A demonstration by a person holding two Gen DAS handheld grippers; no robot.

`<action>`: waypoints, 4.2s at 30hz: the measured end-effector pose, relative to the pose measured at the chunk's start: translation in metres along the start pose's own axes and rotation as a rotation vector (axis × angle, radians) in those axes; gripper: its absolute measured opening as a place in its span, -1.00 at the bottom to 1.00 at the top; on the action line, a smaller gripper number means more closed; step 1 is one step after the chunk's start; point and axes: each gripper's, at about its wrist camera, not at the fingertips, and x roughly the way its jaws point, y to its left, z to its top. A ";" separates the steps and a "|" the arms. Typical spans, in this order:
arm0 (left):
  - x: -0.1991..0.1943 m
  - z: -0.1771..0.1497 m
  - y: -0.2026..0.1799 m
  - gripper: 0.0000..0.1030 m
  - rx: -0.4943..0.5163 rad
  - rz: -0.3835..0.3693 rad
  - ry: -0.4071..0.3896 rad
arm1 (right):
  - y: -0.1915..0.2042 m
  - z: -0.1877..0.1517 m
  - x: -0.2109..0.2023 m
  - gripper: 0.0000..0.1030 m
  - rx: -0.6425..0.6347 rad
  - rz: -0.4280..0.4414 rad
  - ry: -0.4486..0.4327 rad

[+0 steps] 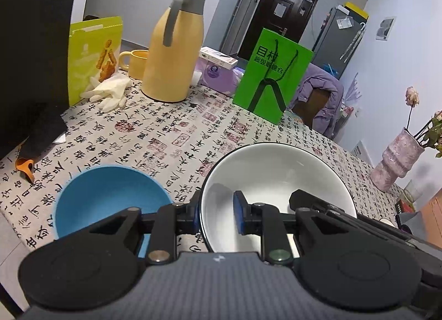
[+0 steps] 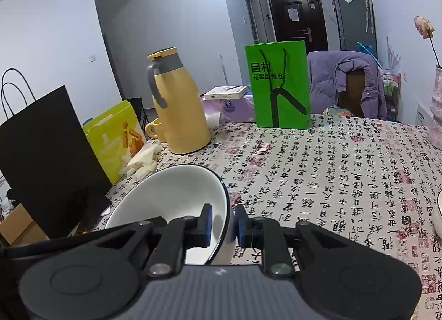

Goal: Organize plates and bowls
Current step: 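Move the held white bowl over the blue bowl with both grippers, then lower the white bowl into the blue bowl with both grippers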

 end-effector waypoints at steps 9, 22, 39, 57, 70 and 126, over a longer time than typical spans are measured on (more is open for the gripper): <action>-0.008 0.002 0.016 -0.57 -0.017 0.013 -0.011 | 0.019 -0.001 0.002 -0.63 -0.014 0.016 0.002; -0.016 0.003 0.040 -0.57 -0.041 0.033 -0.026 | 0.042 -0.003 0.011 -0.63 -0.034 0.040 0.006; -0.020 0.007 0.071 -0.57 -0.063 0.066 -0.031 | 0.070 -0.009 0.025 -0.63 -0.050 0.074 0.024; -0.012 0.007 0.093 -0.57 -0.087 0.088 -0.014 | 0.085 -0.015 0.045 -0.63 -0.051 0.089 0.063; -0.001 0.006 0.106 -0.56 -0.101 0.101 0.007 | 0.089 -0.018 0.065 -0.63 -0.049 0.101 0.098; 0.049 0.002 0.143 -0.51 -0.018 0.083 0.173 | 0.072 -0.043 0.125 -0.64 0.040 0.205 0.258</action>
